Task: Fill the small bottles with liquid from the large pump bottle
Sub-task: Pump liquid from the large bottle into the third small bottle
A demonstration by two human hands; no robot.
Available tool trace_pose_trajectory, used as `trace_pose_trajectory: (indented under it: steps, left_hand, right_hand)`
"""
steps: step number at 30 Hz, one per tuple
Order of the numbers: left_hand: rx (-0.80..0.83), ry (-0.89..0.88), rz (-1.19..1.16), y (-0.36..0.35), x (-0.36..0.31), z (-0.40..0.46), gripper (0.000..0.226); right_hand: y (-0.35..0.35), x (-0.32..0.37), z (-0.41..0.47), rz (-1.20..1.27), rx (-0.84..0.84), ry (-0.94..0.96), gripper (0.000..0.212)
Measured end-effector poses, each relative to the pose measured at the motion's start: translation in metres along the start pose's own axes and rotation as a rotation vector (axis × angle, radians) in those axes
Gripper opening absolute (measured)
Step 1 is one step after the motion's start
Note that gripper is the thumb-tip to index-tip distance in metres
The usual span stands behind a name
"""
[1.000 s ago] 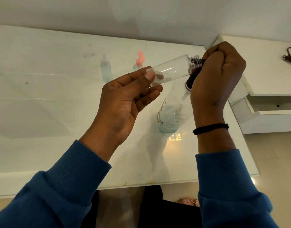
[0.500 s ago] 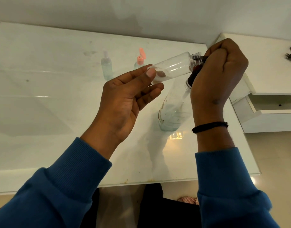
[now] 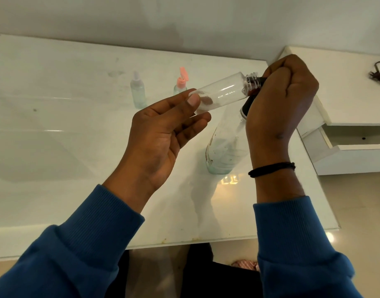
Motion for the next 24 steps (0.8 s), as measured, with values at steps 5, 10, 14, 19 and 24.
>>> trace_pose_trajectory:
  steps: [5,10,14,19,24]
  left_hand:
    - [0.0,-0.009,0.009,0.0001,-0.001,0.0007,0.041]
    - [-0.008,-0.002,0.003,0.0002,-0.0008,0.0002,0.037]
    - [0.003,-0.004,0.016,-0.0013,0.0002,0.0003,0.028]
    - [-0.011,0.002,0.005,0.0,0.0006,0.0002,0.035]
    - [0.005,-0.007,0.006,-0.002,0.0002,0.0008,0.037]
  right_hand:
    - [-0.0004,-0.0005,0.0008,-0.006,-0.007,0.001,0.023]
    - [-0.0007,-0.0007,0.001,-0.046,0.004,0.014,0.021]
    - [0.0003,0.0021,0.0042,-0.015,0.008,0.023,0.024]
    - [-0.0026,-0.0049,0.0007,0.006,0.016,-0.008,0.029]
    - [0.0001,-0.0006,0.0053,0.005,0.012,0.011,0.03]
Point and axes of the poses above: each hand's wrist, its own z-axis towards the middle knuckle, its own y-axis out of the back of the hand, x = y × z, the point moved 8 cm from there along z, towards the middle knuckle, and after that the axes turned 1 degree about -x, right-handed, at the moved point
